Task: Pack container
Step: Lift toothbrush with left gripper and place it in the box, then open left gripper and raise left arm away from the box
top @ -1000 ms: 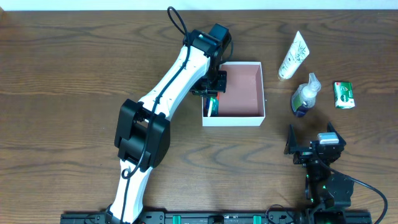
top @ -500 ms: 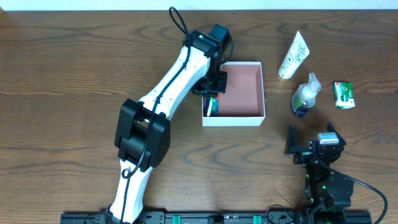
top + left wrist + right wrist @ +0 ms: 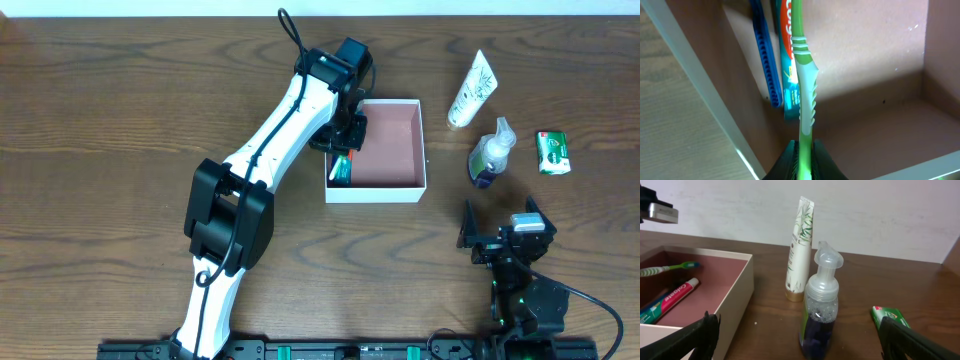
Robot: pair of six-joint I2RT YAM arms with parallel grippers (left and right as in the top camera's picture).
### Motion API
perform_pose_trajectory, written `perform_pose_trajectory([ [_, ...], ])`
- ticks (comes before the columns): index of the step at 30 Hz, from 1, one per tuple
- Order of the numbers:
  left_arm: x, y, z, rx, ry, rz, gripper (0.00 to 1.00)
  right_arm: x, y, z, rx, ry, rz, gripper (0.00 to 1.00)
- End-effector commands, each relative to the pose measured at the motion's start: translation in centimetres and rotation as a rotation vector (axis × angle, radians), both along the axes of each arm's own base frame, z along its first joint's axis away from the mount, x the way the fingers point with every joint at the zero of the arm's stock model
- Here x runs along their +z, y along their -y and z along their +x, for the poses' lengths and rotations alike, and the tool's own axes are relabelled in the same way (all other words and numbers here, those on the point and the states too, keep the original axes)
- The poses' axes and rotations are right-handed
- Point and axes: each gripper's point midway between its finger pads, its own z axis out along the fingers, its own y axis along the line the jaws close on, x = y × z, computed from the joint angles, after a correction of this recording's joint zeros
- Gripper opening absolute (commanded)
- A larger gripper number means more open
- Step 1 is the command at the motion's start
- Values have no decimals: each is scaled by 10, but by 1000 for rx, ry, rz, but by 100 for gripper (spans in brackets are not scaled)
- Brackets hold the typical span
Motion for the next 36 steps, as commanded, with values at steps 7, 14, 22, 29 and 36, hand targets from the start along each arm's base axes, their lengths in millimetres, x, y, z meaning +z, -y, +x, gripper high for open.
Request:
perform_pose_trajectory([
  [7, -10, -3, 7, -20, 25, 30, 12, -1, -3, 0, 12, 1, -12, 99],
  [14, -11, -7, 8, -18, 31, 46, 28, -1, -3, 0, 12, 1, -12, 99],
  [22, -8, -2, 18, -16, 69, 24, 30, -1, -3, 0, 12, 1, -12, 99],
  [29, 53, -2, 57, 3, 246, -65, 52, -1, -3, 0, 12, 1, -12, 99],
  [36, 156, -81, 100, 182, 519, -44, 86, -1, -3, 0, 12, 1, -12, 99],
])
